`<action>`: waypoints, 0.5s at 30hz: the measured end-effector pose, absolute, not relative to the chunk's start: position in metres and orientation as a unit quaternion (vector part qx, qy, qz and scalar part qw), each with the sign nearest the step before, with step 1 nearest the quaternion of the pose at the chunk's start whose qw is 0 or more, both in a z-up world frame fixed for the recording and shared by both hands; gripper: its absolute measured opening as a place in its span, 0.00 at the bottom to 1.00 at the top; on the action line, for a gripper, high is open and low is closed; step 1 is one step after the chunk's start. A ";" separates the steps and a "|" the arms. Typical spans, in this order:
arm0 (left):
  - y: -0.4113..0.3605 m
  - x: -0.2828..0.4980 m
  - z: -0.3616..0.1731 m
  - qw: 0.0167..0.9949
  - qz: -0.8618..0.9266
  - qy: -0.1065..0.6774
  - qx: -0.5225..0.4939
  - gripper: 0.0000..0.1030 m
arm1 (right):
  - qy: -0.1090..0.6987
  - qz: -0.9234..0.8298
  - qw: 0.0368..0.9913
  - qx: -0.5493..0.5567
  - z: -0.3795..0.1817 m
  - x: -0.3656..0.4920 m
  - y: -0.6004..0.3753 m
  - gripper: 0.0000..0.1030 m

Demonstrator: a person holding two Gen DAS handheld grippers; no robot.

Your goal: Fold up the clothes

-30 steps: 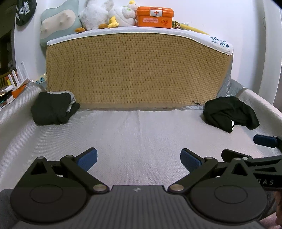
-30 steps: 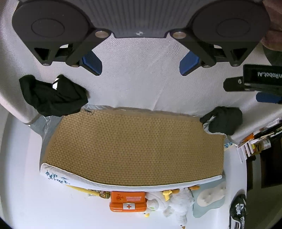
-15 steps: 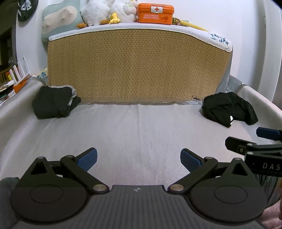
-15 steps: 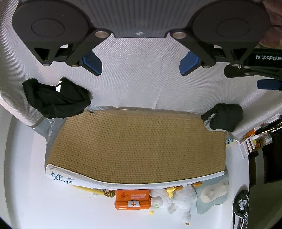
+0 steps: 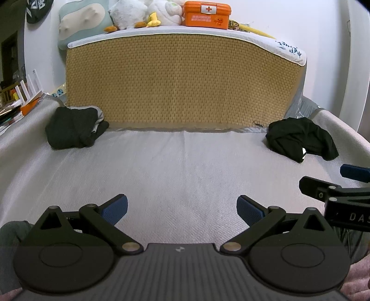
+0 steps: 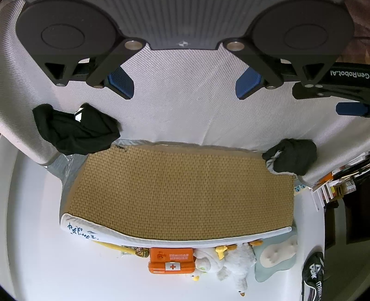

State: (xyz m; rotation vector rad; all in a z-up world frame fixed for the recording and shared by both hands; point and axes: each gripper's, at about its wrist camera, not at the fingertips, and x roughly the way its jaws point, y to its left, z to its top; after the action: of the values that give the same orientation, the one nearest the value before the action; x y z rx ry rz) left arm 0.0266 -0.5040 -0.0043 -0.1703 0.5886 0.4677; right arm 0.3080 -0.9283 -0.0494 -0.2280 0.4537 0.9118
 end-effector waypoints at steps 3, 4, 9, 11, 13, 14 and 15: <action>-0.504 0.026 -0.004 0.926 0.228 0.288 -0.084 1.00 | 0.216 0.436 0.867 -0.108 -0.049 0.306 -0.930 0.93; -0.505 0.026 -0.004 0.926 0.228 0.289 -0.083 1.00 | 0.215 0.436 0.867 -0.109 -0.049 0.305 -0.930 0.93; -0.508 0.023 -0.006 0.925 0.228 0.292 -0.081 1.00 | 0.214 0.436 0.867 -0.112 -0.049 0.303 -0.930 0.93; -0.508 0.023 -0.006 0.925 0.228 0.293 -0.082 1.00 | 0.214 0.437 0.867 -0.112 -0.049 0.302 -0.929 0.93; -0.508 0.022 -0.007 0.925 0.228 0.294 -0.081 1.00 | 0.215 0.438 0.866 -0.112 -0.049 0.302 -0.929 0.93; -0.509 0.021 -0.007 0.925 0.228 0.294 -0.081 1.00 | 0.215 0.438 0.866 -0.112 -0.050 0.302 -0.930 0.93; -0.509 0.021 -0.007 0.925 0.228 0.294 -0.082 1.00 | 0.214 0.438 0.866 -0.113 -0.050 0.302 -0.930 0.93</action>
State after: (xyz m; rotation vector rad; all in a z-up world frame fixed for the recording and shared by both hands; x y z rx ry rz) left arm 0.0208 -0.5089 -0.0072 -0.1673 0.6033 0.4686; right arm 0.3015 -0.9296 -0.0499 -0.2357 0.4483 0.9185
